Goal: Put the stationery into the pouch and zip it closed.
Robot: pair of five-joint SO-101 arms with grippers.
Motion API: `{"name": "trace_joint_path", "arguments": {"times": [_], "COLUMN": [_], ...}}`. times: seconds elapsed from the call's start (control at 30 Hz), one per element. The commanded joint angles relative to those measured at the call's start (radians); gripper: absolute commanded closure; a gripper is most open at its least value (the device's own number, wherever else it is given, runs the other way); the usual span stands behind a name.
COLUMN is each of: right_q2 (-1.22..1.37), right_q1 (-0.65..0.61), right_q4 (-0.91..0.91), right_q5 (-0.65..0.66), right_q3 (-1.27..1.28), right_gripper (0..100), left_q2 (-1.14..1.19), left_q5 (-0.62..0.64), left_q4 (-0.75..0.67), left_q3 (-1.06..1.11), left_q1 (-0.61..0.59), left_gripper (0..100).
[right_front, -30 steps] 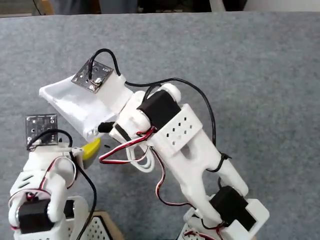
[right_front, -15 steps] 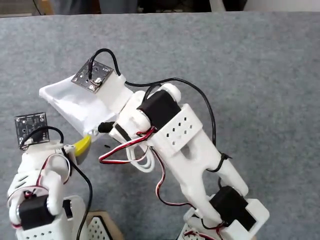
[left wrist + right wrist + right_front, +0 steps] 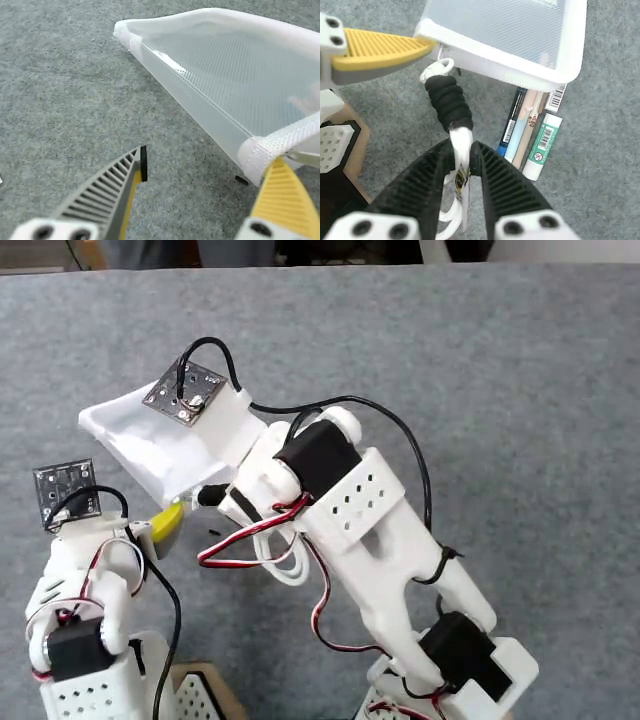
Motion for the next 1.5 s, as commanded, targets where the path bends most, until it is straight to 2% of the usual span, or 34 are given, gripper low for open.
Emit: {"name": "trace_joint_path", "arguments": {"times": [0.0, 0.47, 0.77, 0.87, 1.1, 1.3, 1.47], "right_q2": [-0.044, -0.044, -0.044, -0.044, -0.044, -0.045, -0.045], "right_q1": [-0.014, -0.014, -0.014, -0.014, -0.011, 0.038, 0.133], "right_q4": [0.002, 0.003, 0.003, 0.003, 0.003, 0.003, 0.003], "right_q5": [0.009, 0.009, 0.009, 0.009, 0.009, 0.044, 0.044], "right_q3": [-0.045, -0.045, -0.045, -0.045, -0.044, 0.027, 0.064], "right_gripper": [98.7, 98.7, 98.7, 98.7, 98.7, 98.7, 98.7], "left_q2": [0.003, 0.003, 0.003, 0.003, 0.003, 0.003, 0.003], "left_q5": [0.014, 0.015, 0.015, 0.015, 0.015, 0.015, 0.011], "left_q4": [-0.064, -0.075, -0.081, -0.109, -0.100, 0.025, 0.074], "left_q3": [0.021, 0.030, 0.022, 0.027, 0.013, -0.156, -0.226], "left_q1": [-0.007, -0.005, 0.116, 0.122, 0.130, 0.130, 0.128], "left_gripper": [63, 63, 98, 95, 97, 97, 97]}}
